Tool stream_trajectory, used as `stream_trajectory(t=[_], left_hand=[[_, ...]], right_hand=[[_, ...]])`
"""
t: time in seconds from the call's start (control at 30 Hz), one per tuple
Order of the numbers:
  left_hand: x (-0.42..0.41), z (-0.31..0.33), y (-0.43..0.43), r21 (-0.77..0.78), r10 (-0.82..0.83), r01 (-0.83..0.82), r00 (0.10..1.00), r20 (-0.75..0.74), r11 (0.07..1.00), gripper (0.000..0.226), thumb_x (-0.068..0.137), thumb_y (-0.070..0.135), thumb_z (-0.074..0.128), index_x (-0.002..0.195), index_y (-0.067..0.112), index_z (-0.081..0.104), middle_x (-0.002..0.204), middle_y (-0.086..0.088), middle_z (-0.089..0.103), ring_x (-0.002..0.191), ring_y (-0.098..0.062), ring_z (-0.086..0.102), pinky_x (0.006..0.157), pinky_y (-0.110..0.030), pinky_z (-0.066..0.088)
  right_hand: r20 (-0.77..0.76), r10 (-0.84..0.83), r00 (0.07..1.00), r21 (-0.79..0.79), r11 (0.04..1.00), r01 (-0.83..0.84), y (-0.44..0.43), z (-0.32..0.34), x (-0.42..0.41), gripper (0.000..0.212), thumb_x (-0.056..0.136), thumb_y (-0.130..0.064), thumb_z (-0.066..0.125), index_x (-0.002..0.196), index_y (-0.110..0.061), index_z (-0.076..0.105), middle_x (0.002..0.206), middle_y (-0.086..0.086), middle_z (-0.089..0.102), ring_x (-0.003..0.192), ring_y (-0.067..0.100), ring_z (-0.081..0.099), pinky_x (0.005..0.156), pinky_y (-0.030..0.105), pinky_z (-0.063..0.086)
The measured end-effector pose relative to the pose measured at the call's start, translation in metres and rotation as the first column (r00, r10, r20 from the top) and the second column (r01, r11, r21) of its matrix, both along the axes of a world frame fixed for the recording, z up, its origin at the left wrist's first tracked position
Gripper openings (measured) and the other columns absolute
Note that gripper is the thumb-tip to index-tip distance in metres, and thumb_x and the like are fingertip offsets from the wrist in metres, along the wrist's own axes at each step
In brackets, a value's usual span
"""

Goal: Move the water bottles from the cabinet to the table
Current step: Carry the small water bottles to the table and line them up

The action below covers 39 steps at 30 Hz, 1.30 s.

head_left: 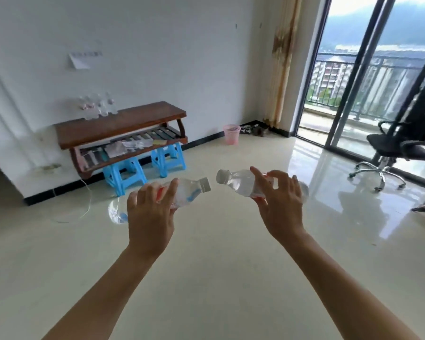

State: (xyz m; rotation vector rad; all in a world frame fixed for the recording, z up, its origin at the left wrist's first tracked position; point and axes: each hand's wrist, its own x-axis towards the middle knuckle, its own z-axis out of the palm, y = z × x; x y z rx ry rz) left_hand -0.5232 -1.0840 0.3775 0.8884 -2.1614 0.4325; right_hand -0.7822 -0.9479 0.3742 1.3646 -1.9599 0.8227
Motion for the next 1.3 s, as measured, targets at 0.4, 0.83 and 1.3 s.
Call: stream_trajectory(t=[0.4, 0.83, 1.3], left_hand=[[-0.003, -0.001, -0.272, 0.015, 0.18, -0.179, 0.982, -0.062, 0.984, 0.066, 0.08, 0.016, 0.08, 0.14, 0.01, 0.053, 0.11, -0.021, 0.056, 0.1, -0.039, 0.055, 0.078, -0.053, 0.049], [-0.127, -0.028, -0.561, 0.106, 0.206, -0.202, 0.978, -0.034, 0.974, 0.068, 0.079, 0.014, 0.081, 0.141, 0.012, 0.053, 0.113, -0.02, 0.055, 0.103, -0.036, 0.054, 0.082, -0.055, 0.053], [-0.142, -0.007, -0.905, 0.1, 0.419, -0.413, 0.906, -0.05, 0.905, 0.071, 0.079, 0.012, 0.079, 0.144, 0.014, 0.053, 0.115, -0.02, 0.054, 0.104, -0.038, 0.055, 0.086, -0.055, 0.049]], right_hand=[[-0.054, 0.266, 0.962, -0.006, 0.964, -0.267, -0.329, 0.005, -0.018, 0.09, 0.072, -0.012, 0.09, 0.146, -0.032, 0.042, 0.126, 0.016, 0.051, 0.122, 0.035, 0.048, 0.112, 0.073, 0.029], [-0.014, 0.254, 0.967, -0.004, 0.967, -0.254, -0.622, -0.018, -0.151, 0.086, 0.075, -0.013, 0.088, 0.149, -0.028, 0.045, 0.125, 0.018, 0.052, 0.115, 0.039, 0.052, 0.104, 0.074, 0.037], [-0.028, 0.453, 0.891, 0.06, 0.891, -0.451, -1.045, 0.002, -0.191, 0.091, 0.07, -0.002, 0.089, 0.147, -0.028, 0.048, 0.124, 0.015, 0.051, 0.107, 0.034, 0.049, 0.1, 0.065, 0.045]])
